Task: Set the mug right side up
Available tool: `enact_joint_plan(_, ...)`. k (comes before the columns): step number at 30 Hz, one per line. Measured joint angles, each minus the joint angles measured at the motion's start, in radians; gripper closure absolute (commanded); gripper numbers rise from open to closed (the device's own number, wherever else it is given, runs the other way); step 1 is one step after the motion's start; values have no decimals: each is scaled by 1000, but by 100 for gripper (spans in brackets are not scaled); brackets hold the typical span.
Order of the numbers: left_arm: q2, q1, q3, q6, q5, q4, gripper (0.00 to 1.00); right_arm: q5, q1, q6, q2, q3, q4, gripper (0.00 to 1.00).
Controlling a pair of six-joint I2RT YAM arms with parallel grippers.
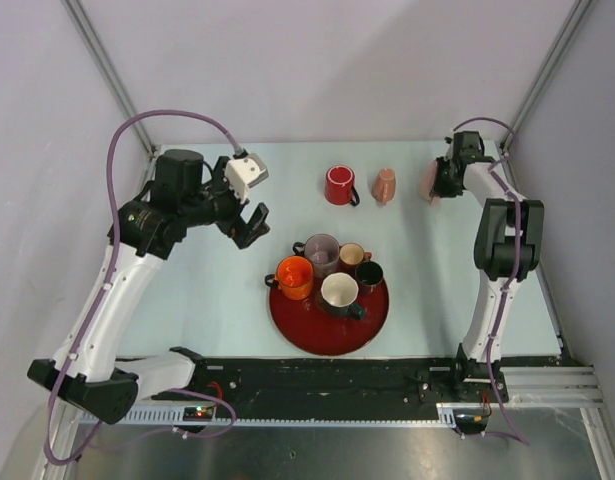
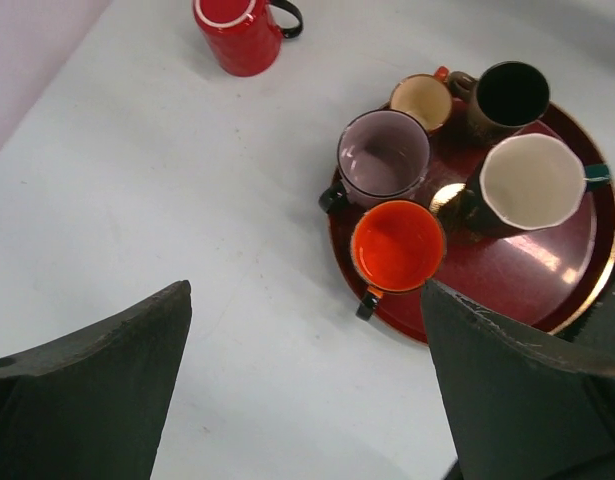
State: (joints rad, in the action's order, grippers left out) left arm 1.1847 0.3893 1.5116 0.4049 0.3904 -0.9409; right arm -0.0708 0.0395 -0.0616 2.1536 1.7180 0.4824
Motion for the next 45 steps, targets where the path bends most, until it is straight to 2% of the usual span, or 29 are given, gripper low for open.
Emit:
enact_joint_plan(3,-60,0,-79,35,-19,77,0,-84,14,-51,-58,-19,48,100)
enact_joint_plan(7,-226,-1,-282,134,-29,336,0,-277,17,-197,-264,-110,36,100)
enact_joint_plan(8,-292,-1,-363,182,-29,457,0,-358,16,-267,-345,-135,7,100)
enact_joint_plan(9,-304,-1,-377,193,-29,480,0,-413,12,-311,-399,-143,-15,100)
enact_joint_plan(11,-343,-1,-443,259,-29,642,0,-535,-6,-423,-515,-147,-102,100)
enact_joint_plan(15,-337,4,-469,370,-20,887,0,-715,-122,-621,-681,-139,-312,100)
enact_joint_plan(18,-299,19,-469,443,-9,1022,1,-825,-268,-756,-718,-129,-466,100)
enact_joint_plan(22,-269,42,-469,520,26,1131,3,-926,-436,-887,-691,-108,-583,100)
enact_joint_plan(28,-249,60,-443,580,58,1224,14,-983,-534,-959,-612,-50,-610,100)
enact_joint_plan(39,-253,70,-424,607,89,1283,44,-1037,-608,-948,-555,32,-562,100)
enact_joint_plan(41,-251,70,-424,616,88,1284,66,-1053,-624,-933,-541,55,-542,100)
enact_joint_plan(42,-248,70,-424,621,90,1287,83,-1061,-630,-929,-533,66,-531,100)
enact_joint_plan(43,-246,71,-424,621,94,1282,91,-1062,-636,-922,-526,74,-524,100)
enact_joint_plan(44,-244,72,-424,612,91,1284,96,-1067,-639,-906,-522,79,-522,96)
enact_joint_plan(45,-246,74,-422,593,103,1283,98,-1064,-634,-880,-518,79,-522,84)
